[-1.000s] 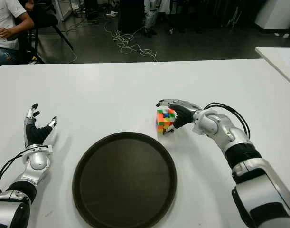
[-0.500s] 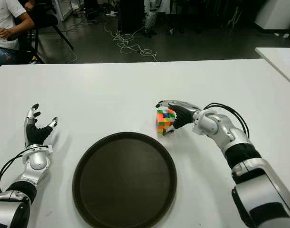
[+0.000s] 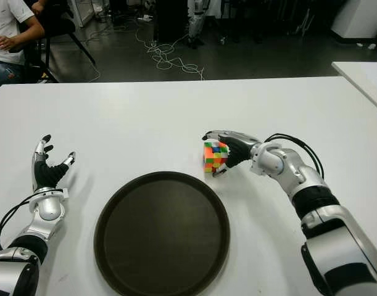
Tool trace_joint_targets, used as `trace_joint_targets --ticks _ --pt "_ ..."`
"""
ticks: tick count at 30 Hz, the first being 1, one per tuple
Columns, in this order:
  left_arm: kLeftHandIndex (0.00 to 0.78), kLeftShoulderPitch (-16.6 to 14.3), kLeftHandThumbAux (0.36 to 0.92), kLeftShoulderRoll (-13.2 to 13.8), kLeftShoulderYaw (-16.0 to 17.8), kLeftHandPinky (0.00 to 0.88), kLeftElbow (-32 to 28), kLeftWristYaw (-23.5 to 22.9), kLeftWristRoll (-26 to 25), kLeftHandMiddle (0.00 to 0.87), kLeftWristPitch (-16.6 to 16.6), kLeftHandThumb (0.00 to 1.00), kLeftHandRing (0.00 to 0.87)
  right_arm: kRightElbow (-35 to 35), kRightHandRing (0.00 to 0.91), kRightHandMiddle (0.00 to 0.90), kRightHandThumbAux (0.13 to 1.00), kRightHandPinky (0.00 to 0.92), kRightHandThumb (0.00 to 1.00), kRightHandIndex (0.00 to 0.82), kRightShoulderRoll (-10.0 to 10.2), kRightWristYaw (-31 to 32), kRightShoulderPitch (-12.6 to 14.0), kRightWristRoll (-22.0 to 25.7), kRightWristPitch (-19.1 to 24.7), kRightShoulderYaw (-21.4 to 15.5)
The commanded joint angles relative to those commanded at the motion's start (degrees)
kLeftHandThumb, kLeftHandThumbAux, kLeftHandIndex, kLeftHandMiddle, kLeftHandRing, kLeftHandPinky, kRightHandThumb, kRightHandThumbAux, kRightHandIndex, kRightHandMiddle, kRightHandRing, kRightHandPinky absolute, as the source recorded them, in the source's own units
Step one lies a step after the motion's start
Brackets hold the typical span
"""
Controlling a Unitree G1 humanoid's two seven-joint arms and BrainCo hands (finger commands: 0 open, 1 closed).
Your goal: Pick up the Rubik's Cube and put it in the plate
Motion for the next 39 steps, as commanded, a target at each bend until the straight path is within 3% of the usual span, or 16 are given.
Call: trace_joint_targets --ticks 16,26,39 --pt "0.120 0.11 0.748 0.15 -0.39 0.102 -0.01 -0.13 0.40 0.128 -0.41 0.000 0.127 1.43 0.062 0.051 0.705 0.040 0.000 0.031 0.35 -0.90 -0.53 -0.56 0.66 0.58" --pt "0.121 0.17 0.762 0.22 -0.62 0.120 -0.18 0.30 0.69 0.128 -0.96 0.000 0.132 5.79 0.080 0.061 0.728 0.050 0.000 0.034 1.77 -3.10 -1.74 -1.10 0.18 1.01" --pt "0.120 0.28 0.748 0.23 -0.65 0.081 -0.40 -0.02 0.61 0.115 -0.94 0.000 0.108 7.29 0.064 0.046 0.734 0.037 0.000 0.018 2.32 -3.34 -3.01 -2.49 0.73 2.16"
